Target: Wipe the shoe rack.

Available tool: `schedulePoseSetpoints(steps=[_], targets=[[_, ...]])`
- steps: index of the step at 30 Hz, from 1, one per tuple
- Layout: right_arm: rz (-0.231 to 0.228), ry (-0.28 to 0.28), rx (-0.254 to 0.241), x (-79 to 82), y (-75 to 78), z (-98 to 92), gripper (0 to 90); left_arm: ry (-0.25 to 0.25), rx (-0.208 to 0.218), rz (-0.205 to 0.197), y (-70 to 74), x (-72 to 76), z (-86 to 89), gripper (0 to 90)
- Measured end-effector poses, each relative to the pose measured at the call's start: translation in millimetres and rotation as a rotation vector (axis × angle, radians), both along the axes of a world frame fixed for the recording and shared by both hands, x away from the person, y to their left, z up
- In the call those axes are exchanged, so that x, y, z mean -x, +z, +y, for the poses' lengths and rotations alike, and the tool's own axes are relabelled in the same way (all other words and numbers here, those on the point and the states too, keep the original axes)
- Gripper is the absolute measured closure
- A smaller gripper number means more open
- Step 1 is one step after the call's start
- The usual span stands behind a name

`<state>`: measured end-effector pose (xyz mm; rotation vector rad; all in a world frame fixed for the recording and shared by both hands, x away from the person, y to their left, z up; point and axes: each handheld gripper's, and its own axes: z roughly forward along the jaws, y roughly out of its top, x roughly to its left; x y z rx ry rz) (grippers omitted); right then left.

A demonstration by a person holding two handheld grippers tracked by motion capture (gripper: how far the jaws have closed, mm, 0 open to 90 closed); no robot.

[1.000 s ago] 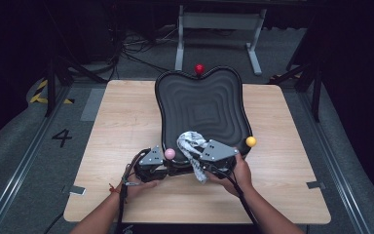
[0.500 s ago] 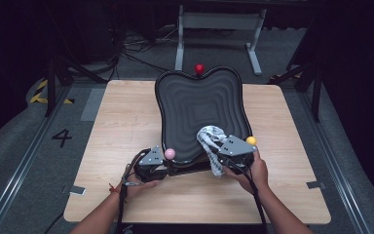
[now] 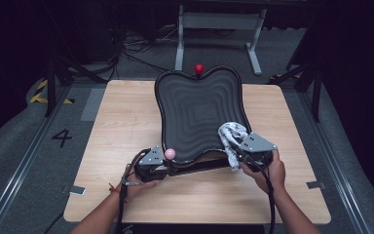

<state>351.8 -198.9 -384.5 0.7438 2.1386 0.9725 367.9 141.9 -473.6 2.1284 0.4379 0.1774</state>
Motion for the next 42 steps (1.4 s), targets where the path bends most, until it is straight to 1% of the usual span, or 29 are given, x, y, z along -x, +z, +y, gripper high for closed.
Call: schedulePoseSetpoints(steps=[3,5,6,9,10,13,14,23,27,35,42], targets=[[0.002,-0.023,-0.002,-0.9,-1.3,-9.9,80.4,-0.003,0.003,-0.002,-0.2,-0.4,0.0,74.6],[0.002,-0.028,-0.002,-0.8,-1.5,-13.5,80.5,-0.004,0.005,0.0,-0.3,-0.4,0.0,74.6],[0.003,-0.027,-0.004,-0.6,-1.4,-14.0,80.5,-0.004,0.003,0.0,-0.2,-0.5,0.0,74.6],[-0.007,-0.03,0.016,0.2,-1.3,-12.0,80.5,-0.006,0.005,0.0,-0.3,-0.9,0.2,74.7],[-0.007,-0.03,0.015,0.2,-1.3,-11.9,80.5,-0.007,0.006,0.004,-0.4,-0.9,0.3,74.6],[0.005,-0.023,-0.01,-1.9,-1.1,-12.7,80.5,-0.012,0.01,0.006,-0.8,-1.5,0.5,74.6],[0.006,-0.021,-0.012,-2.1,-0.9,-12.1,80.5,-0.012,0.01,0.006,-0.8,-1.6,0.6,74.6],[0.008,0.018,-0.009,-2.4,-0.4,3.6,80.6,-0.021,0.007,0.007,-0.7,-2.5,0.8,74.6],[0.013,0.041,-0.021,-4.0,0.0,10.9,80.7,-0.022,0.003,0.009,-0.5,-2.8,1.2,74.5],[0.017,0.08,-0.035,-5.2,0.1,24.8,80.9,-0.023,0.011,0.012,-1.2,-3.2,1.3,74.5],[0.018,0.106,-0.036,-5.2,0.4,34.5,81.0,-0.023,0.016,0.016,-1.6,-3.3,1.2,74.4]])
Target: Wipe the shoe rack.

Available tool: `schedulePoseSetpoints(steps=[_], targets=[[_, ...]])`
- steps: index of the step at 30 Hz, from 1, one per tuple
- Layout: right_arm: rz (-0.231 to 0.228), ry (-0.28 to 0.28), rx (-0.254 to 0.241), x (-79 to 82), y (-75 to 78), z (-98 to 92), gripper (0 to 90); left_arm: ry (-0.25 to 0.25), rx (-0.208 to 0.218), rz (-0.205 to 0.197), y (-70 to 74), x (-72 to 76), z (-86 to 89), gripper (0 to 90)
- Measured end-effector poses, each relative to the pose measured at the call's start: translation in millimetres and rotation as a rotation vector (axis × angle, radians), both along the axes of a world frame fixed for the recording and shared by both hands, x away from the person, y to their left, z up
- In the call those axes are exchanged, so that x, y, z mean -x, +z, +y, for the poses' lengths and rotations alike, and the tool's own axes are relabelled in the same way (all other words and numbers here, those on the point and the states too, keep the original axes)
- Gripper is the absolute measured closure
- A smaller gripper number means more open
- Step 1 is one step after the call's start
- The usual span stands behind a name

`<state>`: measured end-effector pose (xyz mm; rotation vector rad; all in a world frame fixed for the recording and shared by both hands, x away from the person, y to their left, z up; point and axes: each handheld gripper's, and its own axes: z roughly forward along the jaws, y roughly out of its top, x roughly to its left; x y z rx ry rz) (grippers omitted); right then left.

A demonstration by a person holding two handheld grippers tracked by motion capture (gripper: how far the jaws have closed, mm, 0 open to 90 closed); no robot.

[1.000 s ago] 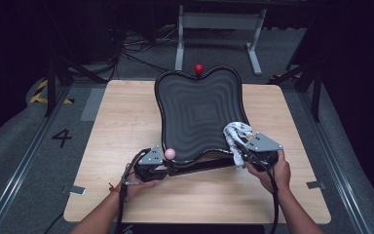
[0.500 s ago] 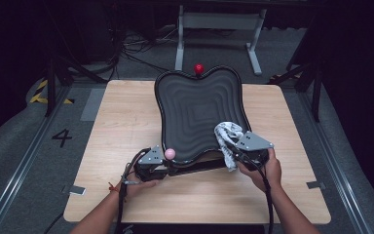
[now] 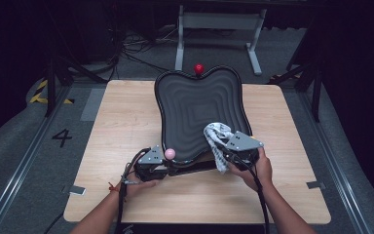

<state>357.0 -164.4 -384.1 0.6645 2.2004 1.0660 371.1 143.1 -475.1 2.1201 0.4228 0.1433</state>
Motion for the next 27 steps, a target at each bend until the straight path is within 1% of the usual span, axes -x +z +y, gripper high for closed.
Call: schedulePoseSetpoints(steps=[6,12,17,20,22,27], targets=[[0.009,0.019,-0.008,-1.4,0.8,4.6,81.1,-0.001,0.001,0.0,-0.2,-0.3,0.0,74.3],[0.01,0.043,-0.009,-2.7,1.7,14.1,81.1,-0.001,0.0,0.003,-0.5,-0.3,0.3,74.3],[0.013,0.078,-0.003,-1.9,1.9,30.2,81.0,-0.001,-0.001,0.003,-0.6,-0.3,0.4,74.3],[0.013,0.103,0.005,-1.1,1.2,41.6,80.9,-0.003,0.003,0.003,-0.9,-0.6,0.5,74.3],[0.015,0.119,0.008,0.1,0.6,49.2,80.9,-0.004,0.012,0.005,-1.6,-0.9,0.4,74.2],[0.018,0.158,0.018,3.3,0.0,66.2,80.9,-0.004,0.015,0.008,-2.0,-1.0,0.3,74.1]])
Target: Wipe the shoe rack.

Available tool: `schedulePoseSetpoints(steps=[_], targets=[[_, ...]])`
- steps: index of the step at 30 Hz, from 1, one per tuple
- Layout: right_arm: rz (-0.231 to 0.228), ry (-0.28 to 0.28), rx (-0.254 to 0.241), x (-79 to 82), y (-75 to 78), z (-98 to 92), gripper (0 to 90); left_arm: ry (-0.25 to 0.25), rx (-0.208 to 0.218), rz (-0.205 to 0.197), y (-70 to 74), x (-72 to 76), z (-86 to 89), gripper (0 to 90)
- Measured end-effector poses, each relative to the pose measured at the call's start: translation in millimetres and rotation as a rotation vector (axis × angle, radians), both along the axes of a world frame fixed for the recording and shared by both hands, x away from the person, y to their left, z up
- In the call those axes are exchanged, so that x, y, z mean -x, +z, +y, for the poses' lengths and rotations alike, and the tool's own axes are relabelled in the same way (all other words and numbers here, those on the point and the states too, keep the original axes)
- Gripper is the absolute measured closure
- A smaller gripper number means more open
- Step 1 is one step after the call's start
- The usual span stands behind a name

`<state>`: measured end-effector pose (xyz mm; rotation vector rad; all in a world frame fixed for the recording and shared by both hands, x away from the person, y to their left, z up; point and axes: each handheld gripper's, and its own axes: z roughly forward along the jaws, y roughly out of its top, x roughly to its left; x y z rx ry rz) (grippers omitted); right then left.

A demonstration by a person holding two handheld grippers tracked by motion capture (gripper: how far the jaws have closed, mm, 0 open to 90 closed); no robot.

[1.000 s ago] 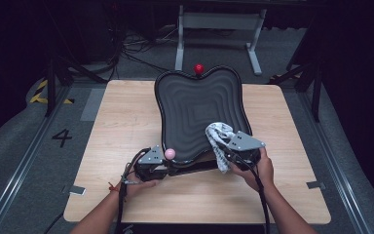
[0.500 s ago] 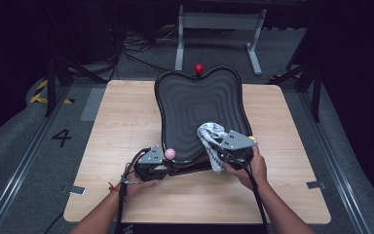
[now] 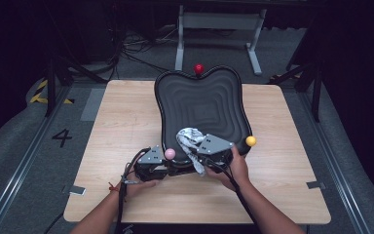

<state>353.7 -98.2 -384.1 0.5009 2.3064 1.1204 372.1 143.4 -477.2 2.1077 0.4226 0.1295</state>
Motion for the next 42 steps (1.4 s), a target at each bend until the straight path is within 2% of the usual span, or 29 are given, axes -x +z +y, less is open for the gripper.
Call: schedulePoseSetpoints(steps=[8,15,18,25,30,33,42], targets=[[-0.002,0.044,0.015,6.4,-1.4,24.9,80.8,0.002,-0.009,-0.009,-0.3,0.4,-0.4,74.2],[-0.012,0.031,0.026,6.5,-2.3,21.5,80.9,0.002,-0.017,-0.013,0.0,0.6,-0.8,74.3],[-0.015,0.01,0.029,3.9,-2.1,13.3,80.9,0.001,-0.018,-0.014,0.0,0.4,-0.8,74.3],[-0.021,-0.086,0.027,-4.8,0.3,-18.6,80.9,-0.001,-0.022,-0.013,-0.1,0.3,-0.6,74.2],[-0.008,-0.166,0.023,-11.0,3.2,-40.1,80.8,-0.001,-0.021,-0.012,-0.3,0.1,-0.5,74.2],[-0.006,-0.218,0.041,-11.4,3.9,-52.5,80.8,-0.001,-0.022,-0.01,-0.4,0.1,-0.6,74.2],[0.011,-0.328,0.043,-19.9,5.1,-91.1,80.7,-0.004,-0.025,-0.007,-0.4,0.3,-2.4,74.3]])
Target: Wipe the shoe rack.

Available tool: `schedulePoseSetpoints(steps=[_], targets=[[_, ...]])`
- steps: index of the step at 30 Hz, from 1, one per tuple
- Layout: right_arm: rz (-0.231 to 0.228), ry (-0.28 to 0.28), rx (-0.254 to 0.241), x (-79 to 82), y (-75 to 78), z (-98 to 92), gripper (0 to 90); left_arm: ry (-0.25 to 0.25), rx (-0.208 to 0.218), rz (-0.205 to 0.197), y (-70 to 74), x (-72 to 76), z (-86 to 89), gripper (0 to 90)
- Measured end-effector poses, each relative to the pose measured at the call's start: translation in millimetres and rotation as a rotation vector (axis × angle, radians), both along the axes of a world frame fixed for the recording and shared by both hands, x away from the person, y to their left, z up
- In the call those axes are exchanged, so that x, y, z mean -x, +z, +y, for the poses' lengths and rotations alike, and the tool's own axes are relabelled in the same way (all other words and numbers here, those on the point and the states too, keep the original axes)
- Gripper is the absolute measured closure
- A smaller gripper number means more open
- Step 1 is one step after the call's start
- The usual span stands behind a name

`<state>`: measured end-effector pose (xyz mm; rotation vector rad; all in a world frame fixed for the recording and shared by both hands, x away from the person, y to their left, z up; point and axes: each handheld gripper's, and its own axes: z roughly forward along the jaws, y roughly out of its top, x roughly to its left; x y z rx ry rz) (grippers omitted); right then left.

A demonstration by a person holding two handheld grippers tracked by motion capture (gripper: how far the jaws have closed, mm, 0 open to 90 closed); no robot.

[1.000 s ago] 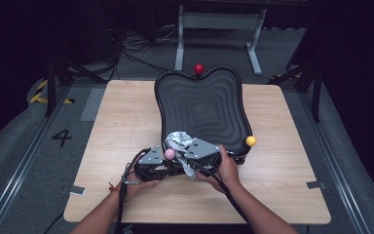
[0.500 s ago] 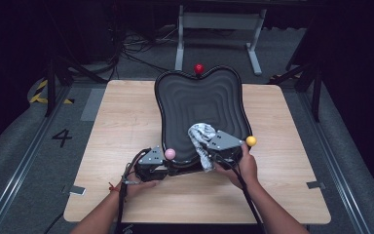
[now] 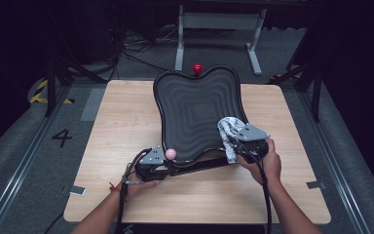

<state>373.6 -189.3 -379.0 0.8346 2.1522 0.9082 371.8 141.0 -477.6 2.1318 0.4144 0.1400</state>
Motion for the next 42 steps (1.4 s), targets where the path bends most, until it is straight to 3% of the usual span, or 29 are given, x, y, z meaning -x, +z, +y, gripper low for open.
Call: schedulePoseSetpoints(steps=[3,6,14,42], targets=[[-0.004,-0.023,0.01,-1.9,0.5,-7.9,80.7,-0.003,0.0,0.0,0.0,-0.2,0.0,74.2],[0.008,-0.035,-0.014,-4.6,1.8,-13.8,80.6,-0.004,-0.001,-0.001,0.0,-0.2,-0.2,74.3],[0.011,-0.026,-0.034,-9.9,5.8,-5.6,80.5,-0.009,-0.002,0.001,0.0,-0.7,-0.4,74.2],[-0.002,0.261,-0.009,-7.2,10.6,106.5,80.1,-0.014,0.001,0.01,-0.3,-1.7,-0.8,74.2]])
